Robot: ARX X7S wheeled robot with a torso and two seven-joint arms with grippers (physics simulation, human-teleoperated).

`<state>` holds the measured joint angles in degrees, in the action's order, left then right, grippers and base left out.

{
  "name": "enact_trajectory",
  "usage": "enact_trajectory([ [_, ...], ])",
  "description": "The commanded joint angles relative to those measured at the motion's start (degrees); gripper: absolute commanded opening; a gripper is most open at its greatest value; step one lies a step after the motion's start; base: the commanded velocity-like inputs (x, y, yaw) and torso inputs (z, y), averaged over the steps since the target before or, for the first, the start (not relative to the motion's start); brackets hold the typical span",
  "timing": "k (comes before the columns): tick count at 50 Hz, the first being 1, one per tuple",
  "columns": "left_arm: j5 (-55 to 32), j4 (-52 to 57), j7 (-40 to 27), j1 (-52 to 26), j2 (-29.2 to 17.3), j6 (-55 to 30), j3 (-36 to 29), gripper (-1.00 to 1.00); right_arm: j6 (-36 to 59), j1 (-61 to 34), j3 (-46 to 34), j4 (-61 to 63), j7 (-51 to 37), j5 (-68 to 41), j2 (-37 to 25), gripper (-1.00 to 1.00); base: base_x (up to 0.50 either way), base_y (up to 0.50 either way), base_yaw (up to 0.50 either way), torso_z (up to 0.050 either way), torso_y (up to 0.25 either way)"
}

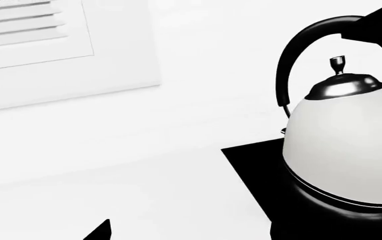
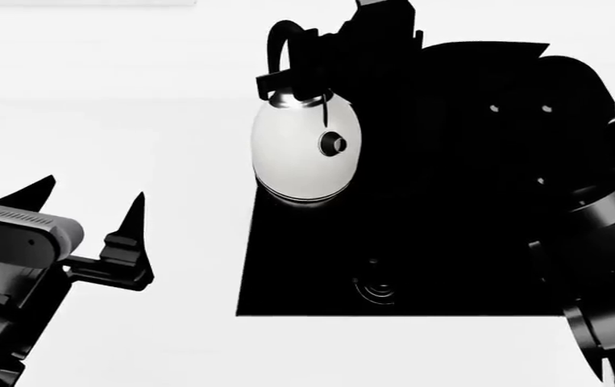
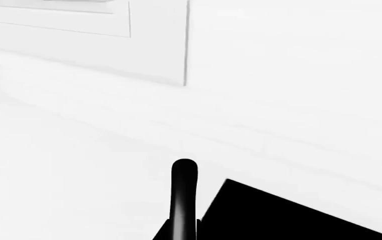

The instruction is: Pick the kettle from the counter and place it on a stove burner. Then turn the burner on.

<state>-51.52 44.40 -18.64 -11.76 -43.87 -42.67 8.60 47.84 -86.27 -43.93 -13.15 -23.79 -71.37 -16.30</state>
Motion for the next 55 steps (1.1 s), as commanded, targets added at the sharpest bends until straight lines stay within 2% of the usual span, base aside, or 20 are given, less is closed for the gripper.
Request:
enact_trajectory([
  [1, 0.3, -0.3, 0.2, 0.0, 0.0, 0.4, -0.4, 1.0, -0.5, -0.4, 0.6, 0.3, 0.2, 1.5, -0.2, -1.0, 0.0, -0.09, 0.0, 0.0, 0.0],
  [13, 1.3, -1.4, 0.9, -0.1, 0.5, 1.3, -1.1, 1.0, -2.1, -1.0, 0.7, -1.8, -0.4, 3.1, -0.1, -1.0, 0.0, -0.02, 0.0, 0.0, 0.001],
  [21, 2.1, -2.9, 1.6, -0.9, 0.9, 2.0, -2.1, 1.0, -4.3, -3.5, -0.1, -9.4, -1.3, 7.5, 1.1, -1.0, 0.0, 0.0, 0.0, 0.0, 0.0],
  [27, 2.5, -3.5, 1.8, -1.1, 1.0, 2.1, -2.6, 1.0, -8.2, -6.2, -1.0, -19.2, 0.7, 11.4, 3.8, -1.0, 0.0, 0.0, 0.0, 0.0, 0.002],
  [40, 2.7, -3.9, 2.1, -0.6, 1.0, 2.7, -2.5, 1.0, -21.8, -15.1, -5.3, -53.7, 10.3, 21.7, 15.8, -1.0, 0.0, 0.0, 0.0, 0.0, 0.001],
  [45, 2.8, -4.1, 2.2, -0.1, 1.0, 3.1, -2.1, 1.0, -24.7, -16.2, -11.4, -59.1, 9.6, 16.9, 16.3, -1.0, 0.0, 0.0, 0.0, 0.0, 0.0],
  [55, 1.6, -3.4, 1.1, -0.9, 0.4, 1.9, -1.7, 1.0, -27.4, -14.7, -22.7, -61.5, 7.9, 5.4, 16.3, -1.0, 0.0, 0.0, 0.0, 0.0, 0.001],
])
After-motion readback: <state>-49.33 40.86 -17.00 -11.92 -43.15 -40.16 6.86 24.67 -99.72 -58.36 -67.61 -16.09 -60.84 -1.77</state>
